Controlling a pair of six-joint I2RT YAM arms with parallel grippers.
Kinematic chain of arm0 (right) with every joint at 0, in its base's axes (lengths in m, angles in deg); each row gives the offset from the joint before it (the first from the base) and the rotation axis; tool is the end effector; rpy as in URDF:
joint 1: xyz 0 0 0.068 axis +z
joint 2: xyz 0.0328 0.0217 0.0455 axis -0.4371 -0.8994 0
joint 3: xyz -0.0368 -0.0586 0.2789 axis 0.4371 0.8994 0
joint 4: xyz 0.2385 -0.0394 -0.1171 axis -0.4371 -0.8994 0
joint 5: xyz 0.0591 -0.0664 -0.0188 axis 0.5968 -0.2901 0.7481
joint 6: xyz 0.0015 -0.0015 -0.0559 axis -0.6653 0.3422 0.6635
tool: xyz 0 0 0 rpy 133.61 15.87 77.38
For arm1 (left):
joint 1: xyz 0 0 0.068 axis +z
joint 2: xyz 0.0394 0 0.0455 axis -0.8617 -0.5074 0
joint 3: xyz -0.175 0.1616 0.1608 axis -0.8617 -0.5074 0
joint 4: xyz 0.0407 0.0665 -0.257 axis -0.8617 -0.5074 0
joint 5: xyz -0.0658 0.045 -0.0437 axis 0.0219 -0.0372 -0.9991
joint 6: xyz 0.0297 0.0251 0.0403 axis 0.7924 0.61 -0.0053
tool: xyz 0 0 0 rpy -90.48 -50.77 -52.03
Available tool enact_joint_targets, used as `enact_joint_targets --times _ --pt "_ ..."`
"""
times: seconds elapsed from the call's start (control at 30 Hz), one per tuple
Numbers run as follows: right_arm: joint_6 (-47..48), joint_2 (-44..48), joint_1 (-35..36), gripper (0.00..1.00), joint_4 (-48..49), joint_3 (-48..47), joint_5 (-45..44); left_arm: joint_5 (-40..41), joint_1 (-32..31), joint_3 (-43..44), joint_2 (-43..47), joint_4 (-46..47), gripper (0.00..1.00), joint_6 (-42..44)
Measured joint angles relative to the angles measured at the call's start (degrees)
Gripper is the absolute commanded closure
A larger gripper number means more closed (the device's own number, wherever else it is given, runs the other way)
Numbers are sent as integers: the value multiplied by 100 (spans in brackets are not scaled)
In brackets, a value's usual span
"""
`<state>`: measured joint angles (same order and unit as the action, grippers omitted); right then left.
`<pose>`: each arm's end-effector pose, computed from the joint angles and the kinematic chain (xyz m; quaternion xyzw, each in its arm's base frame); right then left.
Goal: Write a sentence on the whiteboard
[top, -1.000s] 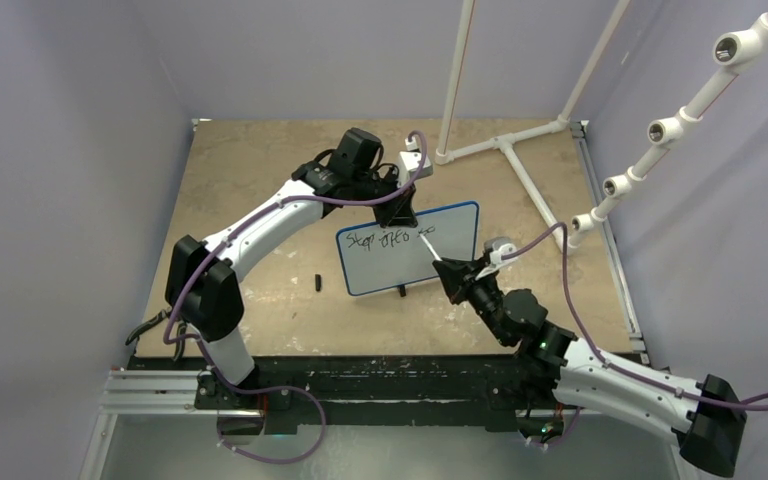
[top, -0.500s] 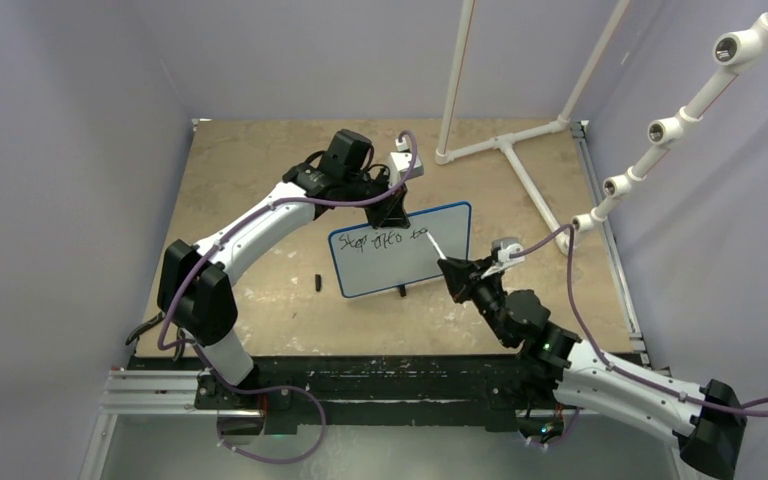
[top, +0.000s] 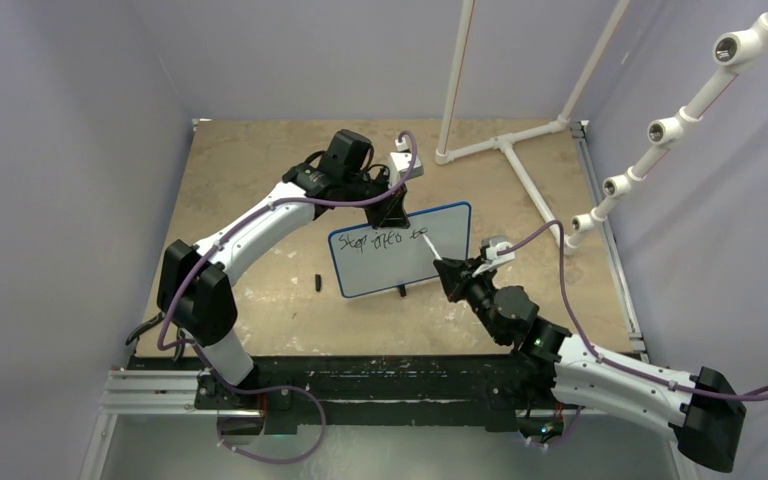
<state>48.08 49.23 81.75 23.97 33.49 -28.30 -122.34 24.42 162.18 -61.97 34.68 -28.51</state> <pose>0.1090 0.1269 0.2366 -0.0382 0.7160 0.2778 0.6392 0.3055 -0.2445 0.3295 0.4762 0.7313 -0.3753 0.3124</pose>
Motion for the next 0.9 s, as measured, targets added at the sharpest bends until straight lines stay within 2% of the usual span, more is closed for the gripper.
enact_joint_targets --times 0.9 --pt "-11 -39 0 100 57 -7 -407 -24 11 -4 0 2 100 0"
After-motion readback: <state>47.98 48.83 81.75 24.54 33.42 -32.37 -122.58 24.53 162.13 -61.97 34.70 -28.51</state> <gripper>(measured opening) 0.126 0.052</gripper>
